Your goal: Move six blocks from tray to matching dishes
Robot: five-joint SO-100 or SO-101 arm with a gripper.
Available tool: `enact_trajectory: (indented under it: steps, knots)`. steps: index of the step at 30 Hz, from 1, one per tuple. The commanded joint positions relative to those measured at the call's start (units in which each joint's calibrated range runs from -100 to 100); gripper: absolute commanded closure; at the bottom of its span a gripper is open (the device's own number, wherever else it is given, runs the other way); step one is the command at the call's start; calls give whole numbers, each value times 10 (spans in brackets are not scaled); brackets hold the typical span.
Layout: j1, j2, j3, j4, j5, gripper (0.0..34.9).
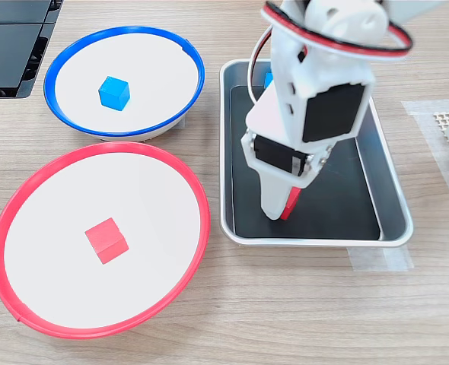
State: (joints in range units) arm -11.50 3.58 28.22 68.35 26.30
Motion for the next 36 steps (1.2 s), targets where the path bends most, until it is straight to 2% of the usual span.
enact_trajectory:
  steps: [1,2,3,5,8,10,13,15,18,20,23,24,26,28,29,30,33,36]
  knots:
    - [4,23,-17,-15,7,258]
    - [2,29,-28,-10,8,335]
    - [2,30,-40,2,11,346]
    - [2,28,-73,49,19,347]
    - [0,24,-179,167,19,348]
    - [-4,33,-290,225,-7,348]
    - [-6,78,-462,224,-82,348]
    - [-4,123,-551,196,-126,347]
    - [-3,192,-613,151,-153,347]
    - [-4,232,-617,118,-154,322]
    - [-4,254,-594,89,-141,198]
    - [-4,255,-585,83,-136,168]
    - [-1,246,-566,80,-128,142]
    - [4,221,-541,84,-123,136]
    - [7,204,-528,89,-122,150]
    - [11,180,-508,95,-121,191]
    - [38,60,-405,138,-116,346]
    - [91,-63,-254,157,-108,347]
